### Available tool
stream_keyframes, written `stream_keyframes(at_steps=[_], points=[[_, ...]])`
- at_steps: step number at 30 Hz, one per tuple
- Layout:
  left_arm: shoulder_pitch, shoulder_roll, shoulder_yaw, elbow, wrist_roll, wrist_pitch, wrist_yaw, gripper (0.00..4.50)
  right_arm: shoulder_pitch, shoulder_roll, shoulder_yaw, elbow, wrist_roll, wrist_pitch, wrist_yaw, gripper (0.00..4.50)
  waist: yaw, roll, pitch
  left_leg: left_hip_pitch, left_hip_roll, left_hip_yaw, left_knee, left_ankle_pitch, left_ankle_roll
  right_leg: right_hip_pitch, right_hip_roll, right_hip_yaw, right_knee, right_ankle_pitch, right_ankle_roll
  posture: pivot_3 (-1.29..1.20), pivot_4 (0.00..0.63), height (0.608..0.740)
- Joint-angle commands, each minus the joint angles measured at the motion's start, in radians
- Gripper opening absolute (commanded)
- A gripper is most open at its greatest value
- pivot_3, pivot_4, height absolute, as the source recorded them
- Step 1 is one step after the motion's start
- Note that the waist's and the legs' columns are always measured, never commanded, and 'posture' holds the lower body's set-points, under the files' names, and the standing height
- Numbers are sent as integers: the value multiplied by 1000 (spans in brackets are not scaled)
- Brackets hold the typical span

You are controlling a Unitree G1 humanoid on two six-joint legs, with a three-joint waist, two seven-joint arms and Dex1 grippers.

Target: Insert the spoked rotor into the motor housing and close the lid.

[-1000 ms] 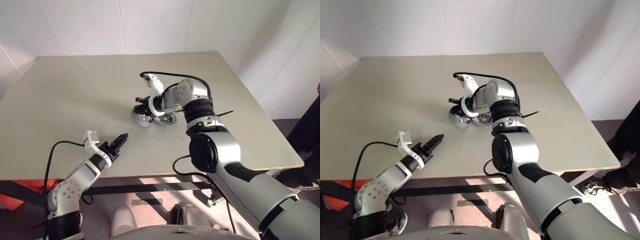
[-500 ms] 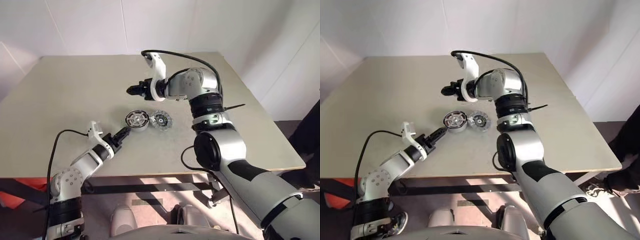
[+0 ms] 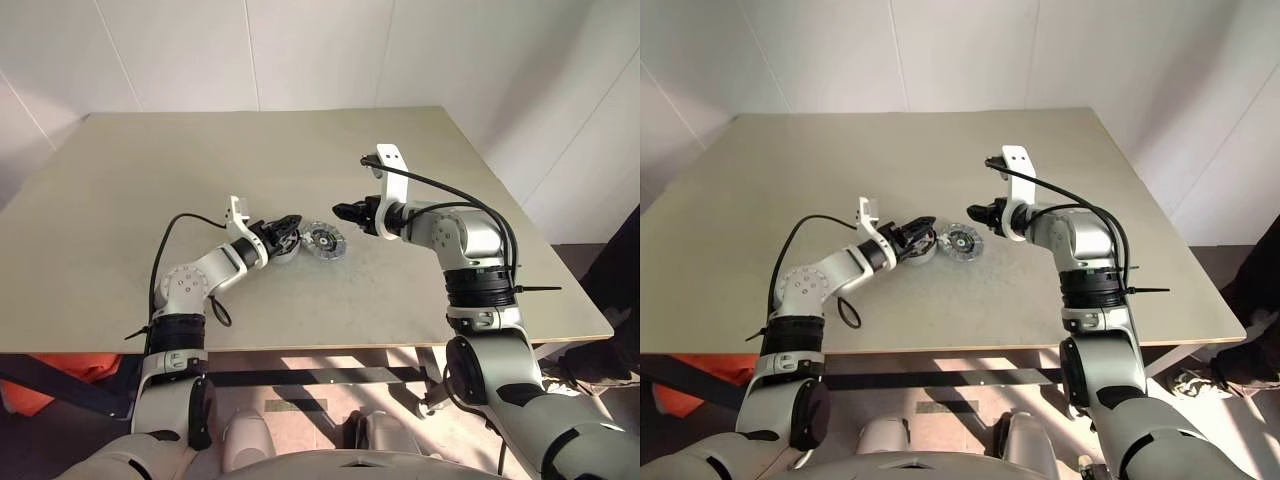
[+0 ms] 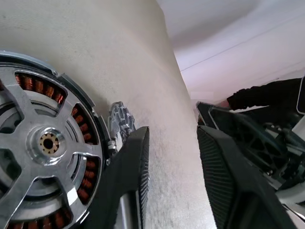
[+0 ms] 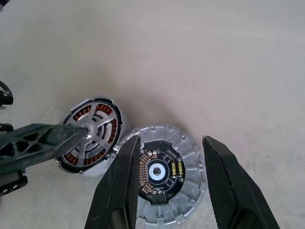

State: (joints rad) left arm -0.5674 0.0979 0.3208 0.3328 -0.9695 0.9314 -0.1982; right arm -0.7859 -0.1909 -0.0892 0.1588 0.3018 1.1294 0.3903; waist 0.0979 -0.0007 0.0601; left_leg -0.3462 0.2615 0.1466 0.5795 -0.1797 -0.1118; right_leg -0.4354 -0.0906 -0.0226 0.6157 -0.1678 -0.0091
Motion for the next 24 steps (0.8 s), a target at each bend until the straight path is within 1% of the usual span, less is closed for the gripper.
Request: stream_keyframes(at_steps=[1, 3, 5, 11, 15, 16, 18, 21, 22, 24], points=[[-37, 9, 5, 73, 60, -26, 21, 45, 9, -31, -68, -74, 23, 42, -39, 2324, 2, 0, 0, 0, 0, 0, 0, 0, 0, 0, 0, 0, 0, 0, 0, 0, 0, 740], [-38, 12, -6, 86, 83, -6, 26, 15, 39, -52, -89, -102, 28, 73, -54, 2324, 6, 0, 0, 0, 0, 0, 0, 0, 0, 1, -1, 0, -1, 0, 0, 0, 0, 740], [-33, 16, -7, 84, 89, 24, 26, 15, 66, -50, -131, -128, 44, 134, -80, 2324, 8, 0, 0, -1, 0, 0, 0, 0, 0, 1, -1, 0, -1, 0, 0, 0, 0, 740], [-2, 30, 1, 40, 91, 90, 35, 15, 121, 19, -290, -164, 79, 336, -150, 2324, 4, 1, -1, 1, -1, 0, 0, 0, 0, 2, -1, 0, 0, 0, 0, 0, 0, 740], [0, 28, 2, 32, 100, 98, 37, 15, 79, 145, -484, -128, 73, 440, -219, 2324, 2, 1, -1, 4, -1, 0, 0, 1, -1, 4, -1, 0, 0, 0, 1, 0, 0, 740], [0, 26, 2, 29, 102, 100, 38, 15, 58, 177, -540, -119, 68, 453, -237, 2324, 1, 2, -1, 4, -1, 0, 0, 1, -1, 4, -1, 0, 1, -2, 3, 0, 0, 740], [1, 25, -2, 23, 110, 105, 36, 15, -4, 251, -691, -97, 59, 477, -286, 2324, 0, 2, -1, 4, -1, 0, 0, 1, -1, 4, -1, 0, 1, -4, 6, 0, 0, 740], [5, 29, -10, 14, 122, 113, 32, 0, -98, 355, -907, -85, 35, 485, -390, 2864, 1, 3, -2, 5, -1, 0, 0, 2, -1, 4, -1, 0, 1, -4, 7, 0, 0, 740], [6, 31, -9, 11, 124, 117, 31, 0, -125, 381, -963, -86, 23, 485, -426, 3148, 6, 3, -2, 5, -1, 0, 0, 1, -1, 5, -2, 1, 1, -4, 7, 0, 0, 740], [7, 36, -7, 7, 129, 124, 32, 0, -152, 412, -1027, -86, 12, 485, -474, 3767, 8, 3, -2, 7, -2, 0, -1, 1, -1, 6, -3, 0, 0, -4, 8, 0, 0, 740]])
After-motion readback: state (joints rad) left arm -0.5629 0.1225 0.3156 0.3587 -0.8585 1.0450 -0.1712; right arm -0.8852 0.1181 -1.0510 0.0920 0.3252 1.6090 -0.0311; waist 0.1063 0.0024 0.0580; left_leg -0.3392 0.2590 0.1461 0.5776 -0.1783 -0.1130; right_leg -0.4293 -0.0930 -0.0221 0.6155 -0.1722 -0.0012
